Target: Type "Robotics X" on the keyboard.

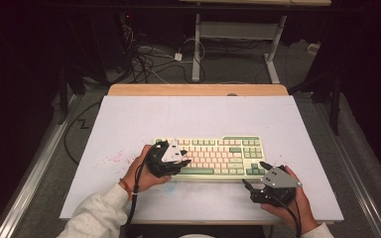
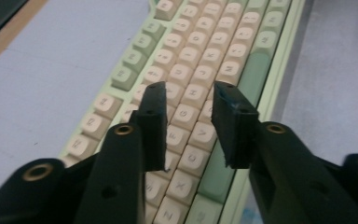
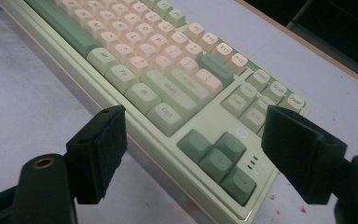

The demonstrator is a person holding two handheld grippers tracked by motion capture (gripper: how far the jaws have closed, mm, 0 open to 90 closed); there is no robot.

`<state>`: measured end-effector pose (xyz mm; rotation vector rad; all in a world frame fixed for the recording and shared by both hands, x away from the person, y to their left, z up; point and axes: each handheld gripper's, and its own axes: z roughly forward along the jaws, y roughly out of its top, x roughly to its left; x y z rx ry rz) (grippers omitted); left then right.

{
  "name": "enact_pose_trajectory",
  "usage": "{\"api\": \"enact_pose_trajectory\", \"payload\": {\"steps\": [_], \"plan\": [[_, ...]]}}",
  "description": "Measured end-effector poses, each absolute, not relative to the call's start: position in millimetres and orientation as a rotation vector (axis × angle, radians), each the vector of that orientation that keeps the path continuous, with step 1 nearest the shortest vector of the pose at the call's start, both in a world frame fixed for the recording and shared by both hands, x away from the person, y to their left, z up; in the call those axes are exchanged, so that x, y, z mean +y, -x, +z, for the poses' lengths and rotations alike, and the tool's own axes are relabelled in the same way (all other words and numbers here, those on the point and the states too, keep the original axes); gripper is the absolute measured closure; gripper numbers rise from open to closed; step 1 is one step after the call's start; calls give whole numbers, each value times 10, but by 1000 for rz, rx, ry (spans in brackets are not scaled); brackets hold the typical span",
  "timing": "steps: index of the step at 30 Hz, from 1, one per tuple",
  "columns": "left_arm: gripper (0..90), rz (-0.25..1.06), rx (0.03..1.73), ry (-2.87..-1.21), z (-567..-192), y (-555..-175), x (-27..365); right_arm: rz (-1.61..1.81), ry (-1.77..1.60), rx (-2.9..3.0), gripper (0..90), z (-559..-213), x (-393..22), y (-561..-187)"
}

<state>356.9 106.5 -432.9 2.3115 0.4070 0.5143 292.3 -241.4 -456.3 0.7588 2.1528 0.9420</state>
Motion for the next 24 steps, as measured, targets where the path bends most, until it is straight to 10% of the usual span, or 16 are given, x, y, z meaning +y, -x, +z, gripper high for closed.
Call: {"api": "enact_pose_trajectory", "payload": {"steps": [14,24], "plan": [[233,640,497,-2195,-4426,-3385,1597,954,-795,2150,238,-4565,-2439,-2991],[196,650,608,-2208,-4601,-3238,1971,1016,-798,2168,573,-4493,-2406,-3079]]}}
